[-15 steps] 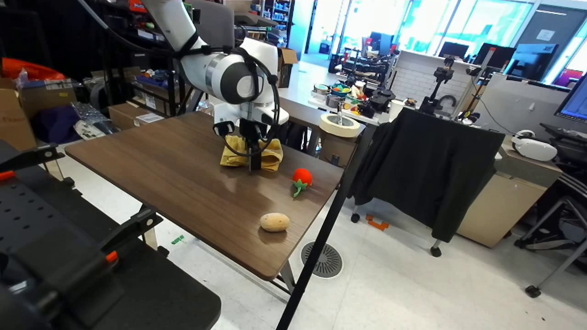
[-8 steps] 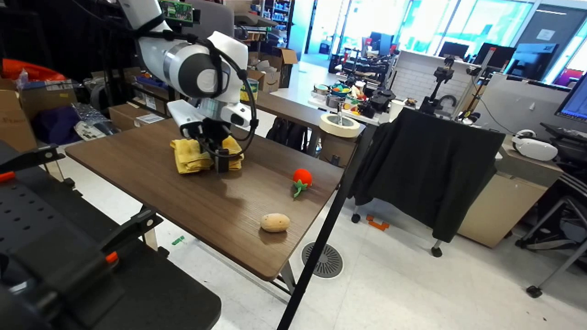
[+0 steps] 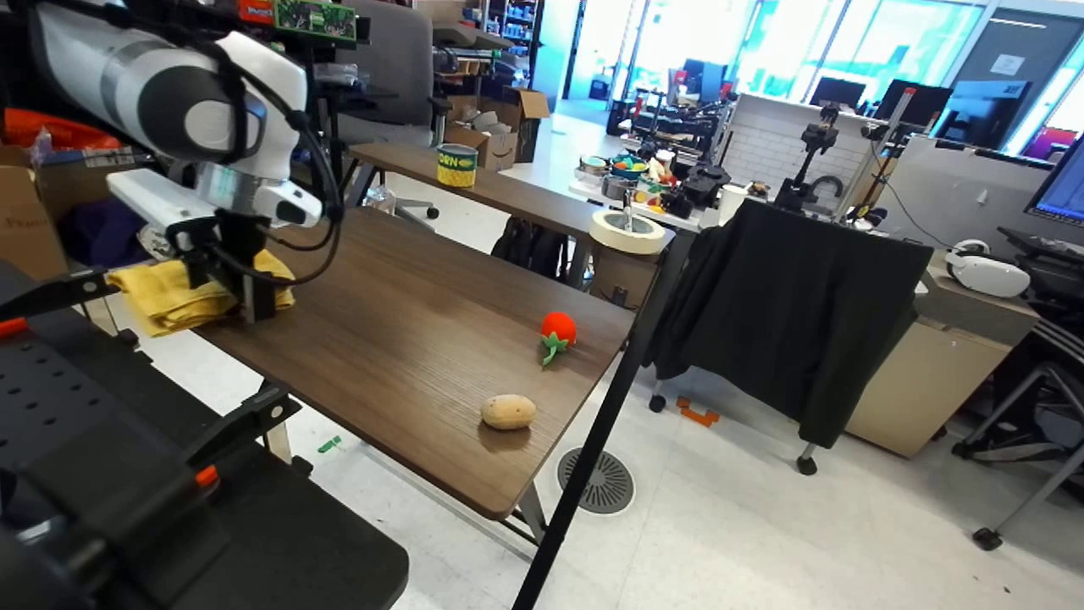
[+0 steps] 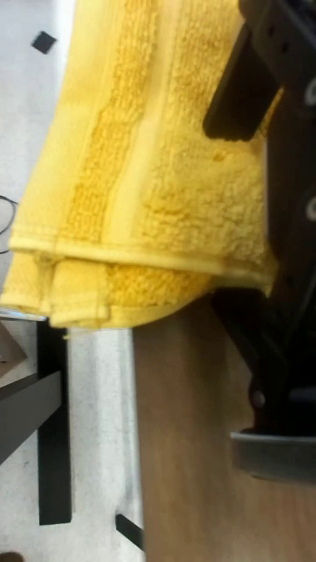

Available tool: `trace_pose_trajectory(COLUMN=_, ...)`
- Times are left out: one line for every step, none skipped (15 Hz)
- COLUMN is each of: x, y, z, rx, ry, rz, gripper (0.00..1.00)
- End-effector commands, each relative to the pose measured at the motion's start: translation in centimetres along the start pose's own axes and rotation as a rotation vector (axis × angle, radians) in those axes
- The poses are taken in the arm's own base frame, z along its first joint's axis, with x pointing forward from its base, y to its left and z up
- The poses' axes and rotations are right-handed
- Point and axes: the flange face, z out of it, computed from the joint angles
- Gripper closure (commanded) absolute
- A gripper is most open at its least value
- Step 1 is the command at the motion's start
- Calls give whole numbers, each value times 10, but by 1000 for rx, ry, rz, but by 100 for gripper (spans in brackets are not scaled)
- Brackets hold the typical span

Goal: Take the red plushie to the right, then put the brown plushie in the corner toward you, and lastly, use the yellow towel to clean the table.

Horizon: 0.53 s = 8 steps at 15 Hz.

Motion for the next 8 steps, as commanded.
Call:
trace_pose_trajectory(x=-57, y=12, z=25, rx=-78, ry=-47, rz=-101, gripper=0)
trace_pose_trajectory(x=-58, y=27, z=25, rx=-105, ry=-30, rz=-85, gripper=0)
trace_pose_trajectory(x=-57, y=53, z=22, rx=-125, ry=-17, rz=-45, gripper=0)
trace_pose_trajectory(x=-56, y=77, z=22, rx=-142, ry=11, rz=-9, gripper=0)
trace_pose_trajectory(x=-52, y=105, z=19, rx=-145, ry=38, rz=39, gripper=0)
trace_pose_trajectory(x=-49, y=130, z=14, rx=-146, ry=60, rz=97, gripper=0)
trace_pose_trajectory(x=-49, y=149, z=12, rx=-132, ry=57, rz=144, gripper=0)
trace_pose_trajectory(x=-52, y=160, z=9, rx=-119, ry=29, rz=175, gripper=0)
